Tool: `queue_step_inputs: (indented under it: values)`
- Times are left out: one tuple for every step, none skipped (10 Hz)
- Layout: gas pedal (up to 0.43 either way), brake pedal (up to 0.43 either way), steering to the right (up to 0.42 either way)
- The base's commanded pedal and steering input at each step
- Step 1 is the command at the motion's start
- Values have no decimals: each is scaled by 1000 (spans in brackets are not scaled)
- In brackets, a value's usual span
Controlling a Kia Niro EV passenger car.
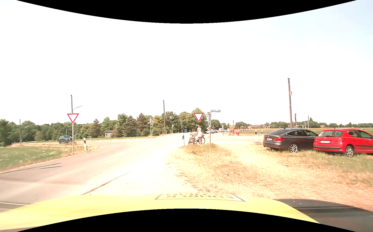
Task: Follow the waypoints while adhering to traffic rules and regulations
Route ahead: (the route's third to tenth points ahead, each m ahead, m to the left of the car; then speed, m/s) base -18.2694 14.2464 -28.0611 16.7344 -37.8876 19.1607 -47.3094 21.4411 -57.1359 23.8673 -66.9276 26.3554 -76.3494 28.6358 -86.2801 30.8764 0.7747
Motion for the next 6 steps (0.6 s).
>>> queue_step_inputs:
  values:
    - [0, 171, -577]
    - [0, 122, -571]
    - [0, 104, -572]
    - [0, 98, -577]
    - [0, 73, -589]
    - [0, 43, -600]
